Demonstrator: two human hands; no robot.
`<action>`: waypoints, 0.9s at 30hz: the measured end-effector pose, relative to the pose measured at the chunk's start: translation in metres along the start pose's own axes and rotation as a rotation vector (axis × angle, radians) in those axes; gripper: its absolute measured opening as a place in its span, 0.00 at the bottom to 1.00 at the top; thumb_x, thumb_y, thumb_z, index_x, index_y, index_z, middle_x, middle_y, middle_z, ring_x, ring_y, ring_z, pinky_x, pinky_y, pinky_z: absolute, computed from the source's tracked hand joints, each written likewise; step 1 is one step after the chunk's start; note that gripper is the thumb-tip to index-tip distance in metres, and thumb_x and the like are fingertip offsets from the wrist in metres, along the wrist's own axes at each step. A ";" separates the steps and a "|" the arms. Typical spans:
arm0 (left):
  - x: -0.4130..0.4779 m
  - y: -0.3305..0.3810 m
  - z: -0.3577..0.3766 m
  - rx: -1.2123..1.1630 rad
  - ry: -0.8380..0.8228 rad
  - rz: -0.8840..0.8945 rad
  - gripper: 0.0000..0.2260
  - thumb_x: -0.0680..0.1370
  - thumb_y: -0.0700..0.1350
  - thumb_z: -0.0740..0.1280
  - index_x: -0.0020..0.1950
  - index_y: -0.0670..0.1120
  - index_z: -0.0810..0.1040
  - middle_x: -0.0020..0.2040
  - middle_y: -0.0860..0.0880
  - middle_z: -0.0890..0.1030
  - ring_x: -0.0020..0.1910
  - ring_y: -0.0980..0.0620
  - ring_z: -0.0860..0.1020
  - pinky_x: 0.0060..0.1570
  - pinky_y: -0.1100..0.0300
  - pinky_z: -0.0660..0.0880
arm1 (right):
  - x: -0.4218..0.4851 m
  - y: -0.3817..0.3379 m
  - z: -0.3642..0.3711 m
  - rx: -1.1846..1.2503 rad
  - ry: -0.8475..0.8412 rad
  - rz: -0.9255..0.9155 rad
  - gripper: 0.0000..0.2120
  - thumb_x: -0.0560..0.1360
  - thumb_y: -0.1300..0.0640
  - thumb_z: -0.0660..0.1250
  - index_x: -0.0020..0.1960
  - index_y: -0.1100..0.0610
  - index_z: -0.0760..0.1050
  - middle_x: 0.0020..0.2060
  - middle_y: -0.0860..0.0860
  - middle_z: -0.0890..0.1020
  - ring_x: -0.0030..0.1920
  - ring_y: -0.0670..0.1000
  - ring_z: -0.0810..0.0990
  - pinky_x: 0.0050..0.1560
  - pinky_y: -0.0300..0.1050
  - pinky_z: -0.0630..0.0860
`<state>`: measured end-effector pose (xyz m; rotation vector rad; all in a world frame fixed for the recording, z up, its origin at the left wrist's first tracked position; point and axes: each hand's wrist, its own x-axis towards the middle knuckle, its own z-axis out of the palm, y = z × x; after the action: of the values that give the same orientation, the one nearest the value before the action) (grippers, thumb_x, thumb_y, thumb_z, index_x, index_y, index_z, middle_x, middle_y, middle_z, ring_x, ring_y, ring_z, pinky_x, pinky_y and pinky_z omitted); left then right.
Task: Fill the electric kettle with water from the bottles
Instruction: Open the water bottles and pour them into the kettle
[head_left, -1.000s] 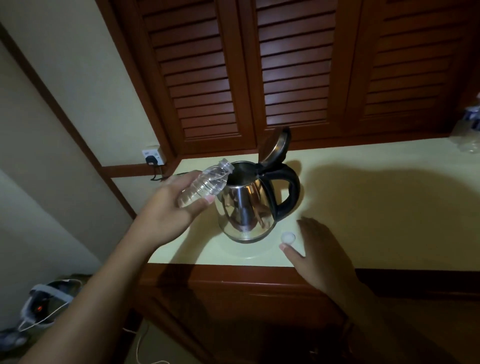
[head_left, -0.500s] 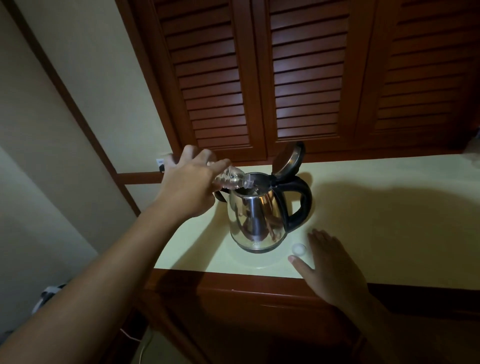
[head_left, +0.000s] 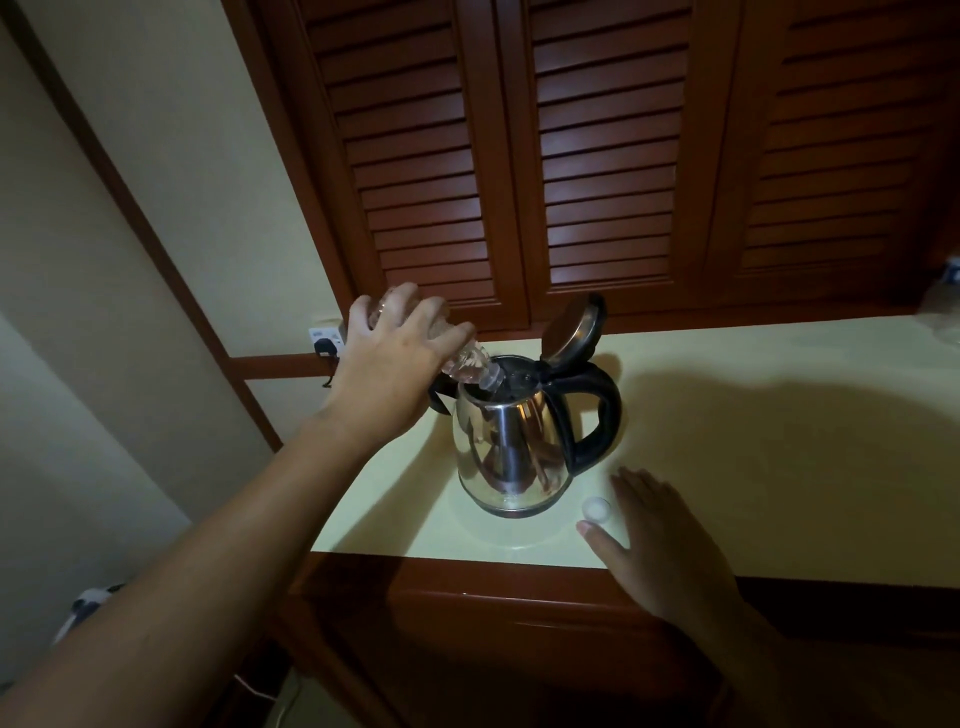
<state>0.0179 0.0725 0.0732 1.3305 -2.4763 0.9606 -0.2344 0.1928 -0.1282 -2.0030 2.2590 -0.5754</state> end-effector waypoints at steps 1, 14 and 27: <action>0.000 0.001 0.001 0.001 0.006 0.003 0.38 0.70 0.38 0.77 0.78 0.55 0.71 0.77 0.42 0.71 0.78 0.34 0.63 0.69 0.27 0.66 | 0.000 0.000 0.000 -0.003 -0.003 -0.003 0.44 0.75 0.28 0.46 0.78 0.57 0.65 0.78 0.54 0.68 0.78 0.55 0.64 0.80 0.52 0.56; 0.000 0.008 0.004 0.010 0.033 0.022 0.39 0.69 0.38 0.79 0.77 0.55 0.71 0.78 0.41 0.70 0.81 0.35 0.59 0.72 0.24 0.61 | 0.004 0.004 0.003 -0.020 -0.024 -0.022 0.37 0.77 0.30 0.47 0.75 0.53 0.68 0.74 0.50 0.72 0.75 0.53 0.68 0.76 0.53 0.62; -0.013 0.014 0.004 -0.041 0.017 -0.089 0.39 0.68 0.43 0.78 0.79 0.52 0.70 0.76 0.41 0.72 0.78 0.34 0.64 0.71 0.24 0.60 | 0.006 0.005 0.001 0.020 -0.048 -0.025 0.20 0.79 0.34 0.51 0.62 0.41 0.72 0.67 0.45 0.75 0.68 0.51 0.71 0.70 0.54 0.68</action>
<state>0.0146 0.0844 0.0578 1.4004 -2.3883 0.8921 -0.2395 0.1874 -0.1293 -2.0156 2.1955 -0.5442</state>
